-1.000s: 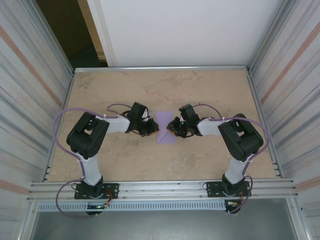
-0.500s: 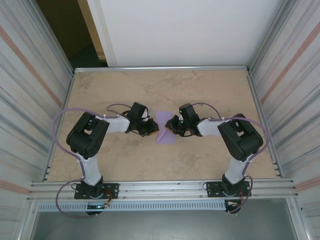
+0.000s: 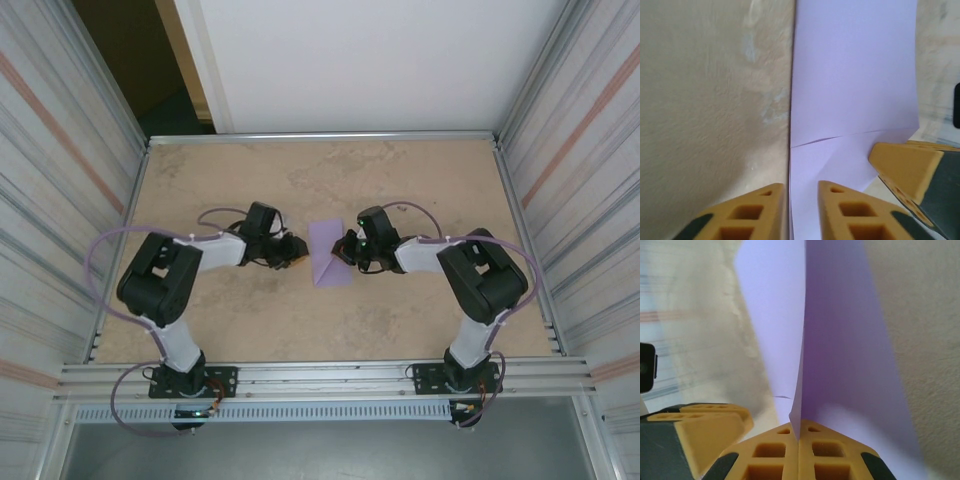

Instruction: Fold a paper plane with a square sheet of paper (pick it up from the middle)

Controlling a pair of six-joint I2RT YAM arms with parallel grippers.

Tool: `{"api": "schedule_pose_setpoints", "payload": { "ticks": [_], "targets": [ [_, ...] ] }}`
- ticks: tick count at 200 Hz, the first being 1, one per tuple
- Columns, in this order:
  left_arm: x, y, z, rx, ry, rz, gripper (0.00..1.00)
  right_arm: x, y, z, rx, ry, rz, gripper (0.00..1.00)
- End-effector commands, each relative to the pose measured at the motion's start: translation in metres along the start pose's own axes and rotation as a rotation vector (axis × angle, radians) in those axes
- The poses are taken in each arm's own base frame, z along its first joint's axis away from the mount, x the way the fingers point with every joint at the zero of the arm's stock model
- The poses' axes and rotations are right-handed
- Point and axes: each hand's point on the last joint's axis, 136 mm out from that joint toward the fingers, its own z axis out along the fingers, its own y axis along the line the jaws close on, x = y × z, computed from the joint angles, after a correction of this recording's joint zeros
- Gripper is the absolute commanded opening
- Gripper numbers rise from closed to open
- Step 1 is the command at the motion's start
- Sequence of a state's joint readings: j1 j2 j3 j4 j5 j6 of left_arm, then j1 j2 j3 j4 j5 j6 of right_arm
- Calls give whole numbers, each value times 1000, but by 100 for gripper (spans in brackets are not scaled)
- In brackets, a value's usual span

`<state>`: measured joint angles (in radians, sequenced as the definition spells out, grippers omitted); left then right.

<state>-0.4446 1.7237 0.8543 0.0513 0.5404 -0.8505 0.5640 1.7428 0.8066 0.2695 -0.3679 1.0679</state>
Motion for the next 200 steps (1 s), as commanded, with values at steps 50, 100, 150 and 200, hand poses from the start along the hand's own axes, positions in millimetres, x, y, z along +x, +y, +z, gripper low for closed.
{"api": "schedule_pose_setpoints", "payload": {
  "ticks": [50,100,150,200],
  "targets": [
    [-3,-84,-88,348,-125,120,73,-27,88,-76,-330,-124,-116,2],
    [17,-116,-87,506,-85,180,88,-28,129,-109,-494,-121,-115,2],
    [22,-143,-89,591,-55,240,83,-22,141,-116,-552,-77,-85,4],
    [21,-152,-96,612,-78,267,66,-20,139,-116,-562,-61,-77,6]
  ]
}}
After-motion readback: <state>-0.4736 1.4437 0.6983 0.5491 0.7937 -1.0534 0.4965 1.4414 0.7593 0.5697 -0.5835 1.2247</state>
